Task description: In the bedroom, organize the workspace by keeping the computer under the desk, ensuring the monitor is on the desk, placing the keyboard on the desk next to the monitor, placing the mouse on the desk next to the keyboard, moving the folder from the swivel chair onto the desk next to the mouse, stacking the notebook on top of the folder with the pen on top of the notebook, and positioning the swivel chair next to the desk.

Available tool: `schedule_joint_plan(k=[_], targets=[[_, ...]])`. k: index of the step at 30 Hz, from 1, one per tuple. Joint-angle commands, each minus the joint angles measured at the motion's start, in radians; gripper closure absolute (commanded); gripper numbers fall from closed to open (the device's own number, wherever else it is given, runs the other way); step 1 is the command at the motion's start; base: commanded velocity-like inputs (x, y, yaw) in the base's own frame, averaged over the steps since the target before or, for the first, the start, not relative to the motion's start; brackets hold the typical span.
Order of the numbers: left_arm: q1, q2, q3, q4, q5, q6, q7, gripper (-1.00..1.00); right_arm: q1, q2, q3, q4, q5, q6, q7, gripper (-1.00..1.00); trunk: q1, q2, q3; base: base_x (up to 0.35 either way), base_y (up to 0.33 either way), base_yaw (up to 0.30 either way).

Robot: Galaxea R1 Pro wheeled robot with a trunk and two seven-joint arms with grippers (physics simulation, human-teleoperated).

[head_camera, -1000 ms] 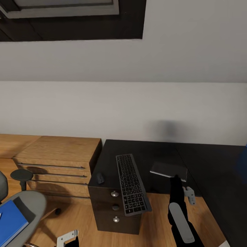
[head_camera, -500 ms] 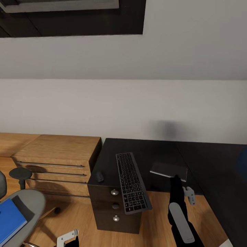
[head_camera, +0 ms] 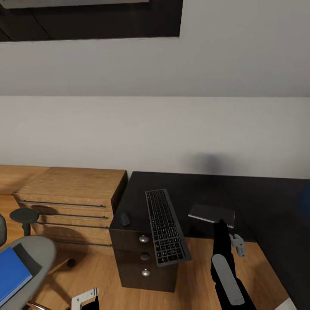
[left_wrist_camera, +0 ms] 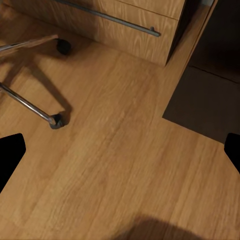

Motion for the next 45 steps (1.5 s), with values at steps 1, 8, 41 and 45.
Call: schedule_joint_plan(k=[1,8,41,45], targets=[[0.000,-0.001,0.001,-0.002,0.007,0.004,0.002,-1.00,-0.001,0.000,0.000,-0.001,-0.004,-0.003,-0.001,1.00,0.004,-0.008,-0.004,0.000,0.000,0.000],[0.000,-0.001,0.001,-0.002,0.007,0.004,0.003,-1.00,-0.001,0.000,0.000,-0.001,-0.004,-0.003,-0.002,1.00,0.031,-0.057,-0.026,0.000,0.000,0.000],[0.000,0.001,0.001,0.013,0.007,0.005,0.000,-1.00,-0.001,0.000,0.000,0.000,-0.004,-0.003,-0.002,1.00,0.092,-0.169,-0.076,0.000,0.000,0.000],[0.000,0.001,0.001,0.023,0.007,0.004,0.001,-1.00,-0.001,0.000,0.001,0.000,-0.003,-0.003,-0.001,1.00,0.092,-0.169,-0.076,-0.041,0.000,0.000]])
